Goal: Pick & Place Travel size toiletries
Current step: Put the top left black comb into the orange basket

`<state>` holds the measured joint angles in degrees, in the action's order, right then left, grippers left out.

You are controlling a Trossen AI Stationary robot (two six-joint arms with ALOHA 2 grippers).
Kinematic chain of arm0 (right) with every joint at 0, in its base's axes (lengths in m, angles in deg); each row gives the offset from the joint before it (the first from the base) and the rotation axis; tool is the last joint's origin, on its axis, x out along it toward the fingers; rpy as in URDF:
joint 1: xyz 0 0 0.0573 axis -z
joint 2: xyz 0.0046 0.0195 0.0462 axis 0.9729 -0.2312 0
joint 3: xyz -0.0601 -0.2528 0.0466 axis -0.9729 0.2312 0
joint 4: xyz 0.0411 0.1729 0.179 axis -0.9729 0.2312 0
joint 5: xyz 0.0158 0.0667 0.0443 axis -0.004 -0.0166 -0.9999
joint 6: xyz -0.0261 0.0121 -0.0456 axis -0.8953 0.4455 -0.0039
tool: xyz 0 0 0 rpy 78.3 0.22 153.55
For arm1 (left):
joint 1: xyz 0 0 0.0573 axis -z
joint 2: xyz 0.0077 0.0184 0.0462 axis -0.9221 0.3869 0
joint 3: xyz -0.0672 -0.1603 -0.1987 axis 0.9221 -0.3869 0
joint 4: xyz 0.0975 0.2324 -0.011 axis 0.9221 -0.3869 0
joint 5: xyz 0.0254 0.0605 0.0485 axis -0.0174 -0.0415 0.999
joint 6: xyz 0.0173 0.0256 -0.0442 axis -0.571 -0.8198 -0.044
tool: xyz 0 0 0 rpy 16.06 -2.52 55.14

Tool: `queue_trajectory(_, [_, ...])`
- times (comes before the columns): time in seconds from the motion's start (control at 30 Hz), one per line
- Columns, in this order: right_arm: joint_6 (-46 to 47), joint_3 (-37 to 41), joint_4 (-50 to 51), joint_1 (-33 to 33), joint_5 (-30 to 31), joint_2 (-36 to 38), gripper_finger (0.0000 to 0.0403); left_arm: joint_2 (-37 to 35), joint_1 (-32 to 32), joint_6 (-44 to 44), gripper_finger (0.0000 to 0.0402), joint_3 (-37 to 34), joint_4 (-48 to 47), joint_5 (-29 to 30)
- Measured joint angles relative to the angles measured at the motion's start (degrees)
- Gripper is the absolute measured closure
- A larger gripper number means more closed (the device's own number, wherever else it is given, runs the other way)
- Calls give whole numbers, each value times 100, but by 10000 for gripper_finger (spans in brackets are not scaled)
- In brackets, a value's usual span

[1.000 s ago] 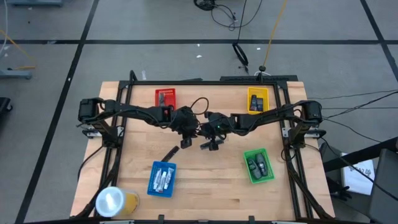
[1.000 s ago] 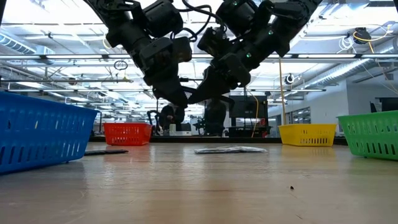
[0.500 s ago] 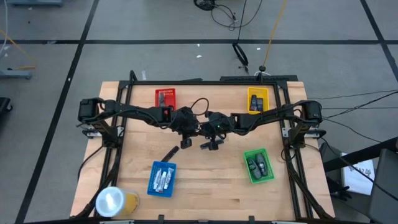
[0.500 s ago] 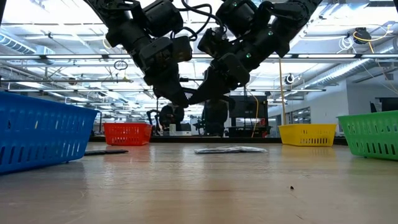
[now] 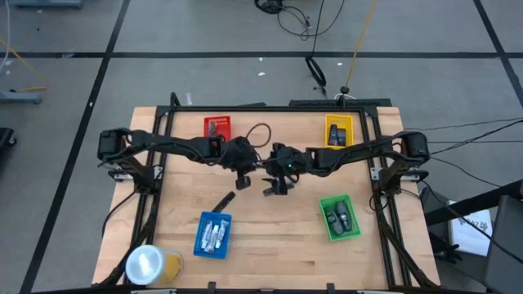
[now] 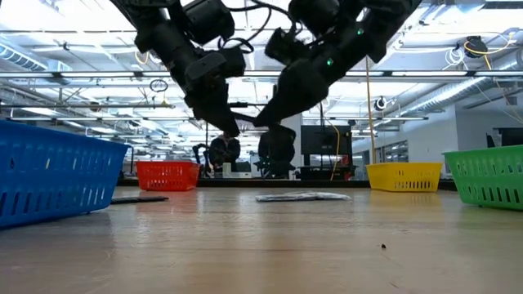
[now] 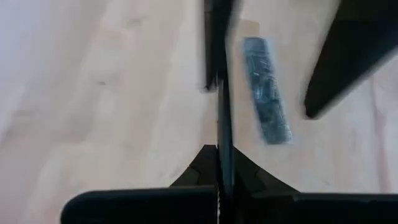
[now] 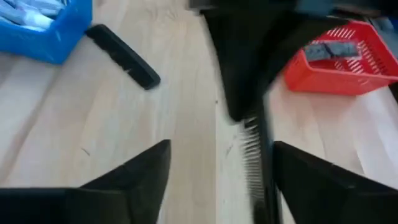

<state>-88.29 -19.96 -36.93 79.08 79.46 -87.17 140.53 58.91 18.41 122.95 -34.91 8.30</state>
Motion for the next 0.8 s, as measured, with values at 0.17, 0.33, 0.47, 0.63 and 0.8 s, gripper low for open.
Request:
queue_trajectory(0.17, [125, 11, 275, 1, 130, 525, 99, -370, -104, 14, 401, 0, -336, 309])
queue_trajectory(0.33, [98, 11, 655, 3, 639, 1095, 93, -731, -209, 47, 401, 2, -916, 891])
queue_trajectory(0.47, [83, 21, 946, 52, 816, 1467, 97, -1001, -443, 489, 401, 2, -1472, 1498])
queue_trajectory(0.63, [137, 334, 883, 163, 850, 1917, 103, -1164, -775, 1406, 401, 2, -2167, 2225])
queue_trajectory(0.8, [276, 719, 864, 276, 969, 2291, 105, -1155, -941, 2341, 401, -2, -3113, 2856])
